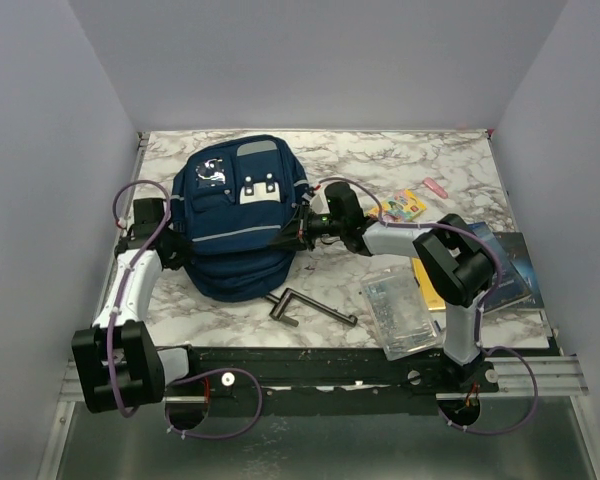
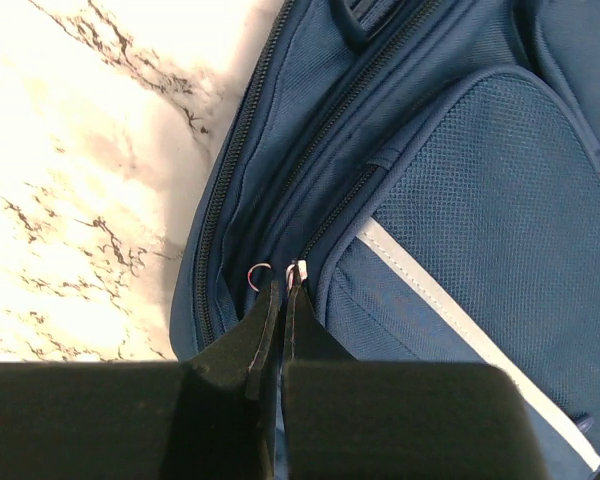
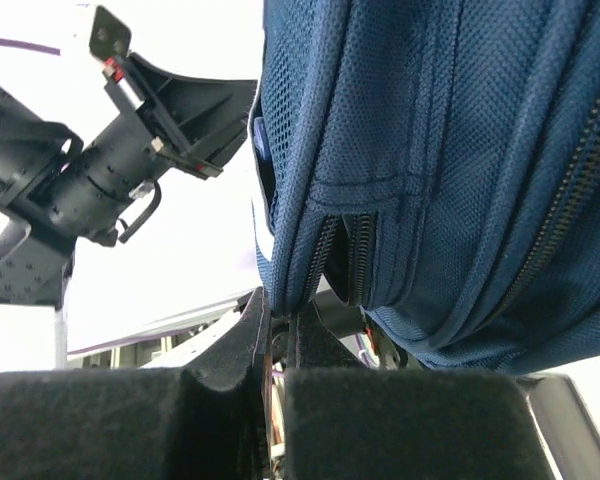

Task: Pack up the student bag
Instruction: Unzip the student bag at the center of the board.

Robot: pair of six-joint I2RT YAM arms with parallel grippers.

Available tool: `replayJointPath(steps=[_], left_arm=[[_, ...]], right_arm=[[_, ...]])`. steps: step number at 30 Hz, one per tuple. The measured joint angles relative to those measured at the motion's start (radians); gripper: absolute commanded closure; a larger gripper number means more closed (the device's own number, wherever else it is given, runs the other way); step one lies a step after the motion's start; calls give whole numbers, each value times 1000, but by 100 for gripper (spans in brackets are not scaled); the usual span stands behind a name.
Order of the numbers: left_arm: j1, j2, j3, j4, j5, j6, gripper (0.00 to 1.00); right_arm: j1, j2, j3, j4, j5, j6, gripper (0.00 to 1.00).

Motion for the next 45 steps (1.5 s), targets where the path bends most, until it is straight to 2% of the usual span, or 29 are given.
replayJointPath(steps=[9,15,16,19,21,24,28,33,36,37,38,39,45], left_arm=[[56,199,111,-66,101,-11,100],[58,172,116,-72,103,8,100],[59,159,116,-72,103,14,100],[58,82,88,-41,106,43,100],[53,27,56,-18,108,56,100],[38,-56,-12,21,131,70,100],[31,-88,-72,42,167,73,100],[23,-88,-91,57,205,82,100],[19,-89,-91,63,212,94,100],[19,-89,-91,64,212,96,100],[19,-89,-91,65,209,99,100],[19,-89,-91,66,206,99,100],[17,-84,-45,21,104,66,100]], right_arm=[[-2,40,1,135,-30,120,99],[-5,40,1,151,-30,137,99],[-6,40,1,151,-29,135,96],[-9,39,-4,148,-13,115,69],[-10,37,-14,154,10,117,61],[-9,35,-50,207,53,148,58],[4,37,-90,294,103,234,57],[26,43,-89,336,160,296,58],[38,43,-79,326,197,309,62],[40,43,-74,320,209,314,68],[42,43,-70,318,221,321,80],[42,43,-67,318,232,326,98],[43,46,-65,322,261,397,99]])
